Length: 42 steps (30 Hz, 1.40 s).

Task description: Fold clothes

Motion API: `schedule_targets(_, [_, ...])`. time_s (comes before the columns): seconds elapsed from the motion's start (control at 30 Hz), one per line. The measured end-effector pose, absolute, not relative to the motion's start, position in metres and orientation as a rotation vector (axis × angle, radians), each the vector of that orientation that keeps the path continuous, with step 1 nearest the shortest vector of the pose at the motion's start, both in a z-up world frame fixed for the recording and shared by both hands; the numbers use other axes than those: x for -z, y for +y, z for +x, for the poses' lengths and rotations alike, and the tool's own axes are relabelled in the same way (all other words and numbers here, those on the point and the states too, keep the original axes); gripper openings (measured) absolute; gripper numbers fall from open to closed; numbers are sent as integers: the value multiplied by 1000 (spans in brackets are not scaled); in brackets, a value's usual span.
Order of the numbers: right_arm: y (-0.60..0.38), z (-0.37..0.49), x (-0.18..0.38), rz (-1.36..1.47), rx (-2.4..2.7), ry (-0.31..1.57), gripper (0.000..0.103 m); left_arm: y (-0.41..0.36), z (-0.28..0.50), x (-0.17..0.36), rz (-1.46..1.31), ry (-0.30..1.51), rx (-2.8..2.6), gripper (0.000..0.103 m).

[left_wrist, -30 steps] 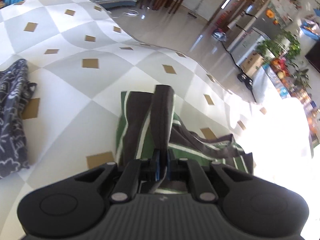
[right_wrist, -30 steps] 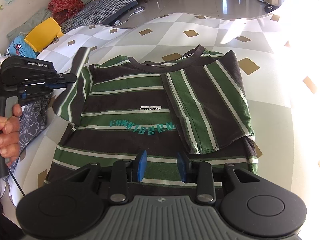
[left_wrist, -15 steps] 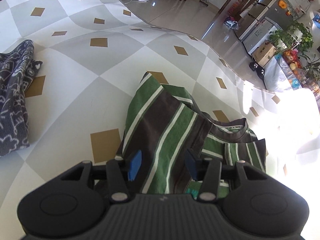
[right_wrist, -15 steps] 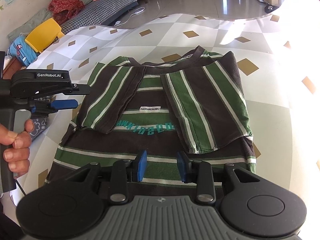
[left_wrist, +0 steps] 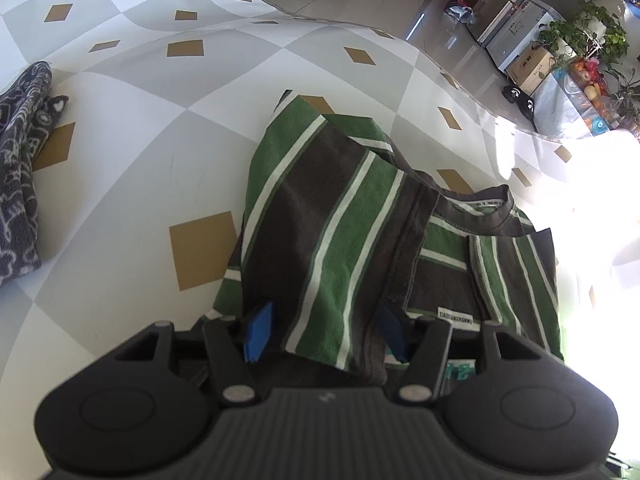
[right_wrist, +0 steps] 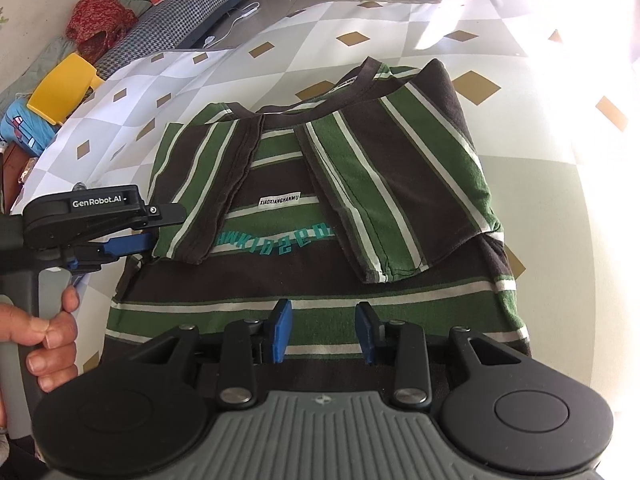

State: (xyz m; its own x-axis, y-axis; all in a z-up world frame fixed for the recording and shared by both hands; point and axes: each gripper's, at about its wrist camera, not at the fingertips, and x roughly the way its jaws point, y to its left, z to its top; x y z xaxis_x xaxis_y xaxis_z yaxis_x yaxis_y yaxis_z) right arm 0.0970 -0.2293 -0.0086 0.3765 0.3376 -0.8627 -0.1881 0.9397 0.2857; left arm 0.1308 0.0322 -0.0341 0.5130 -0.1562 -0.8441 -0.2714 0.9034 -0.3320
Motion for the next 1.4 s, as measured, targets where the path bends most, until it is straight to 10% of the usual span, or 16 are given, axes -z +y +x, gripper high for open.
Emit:
schedule_targets(0.53, [-233, 101, 22, 156, -322, 1168, 42, -21, 121, 38, -90, 1023, -68, 79])
schedule_targets(1.4, [-247, 71, 3, 61, -324, 1133, 42, -64, 52, 16, -22, 1062, -9, 86])
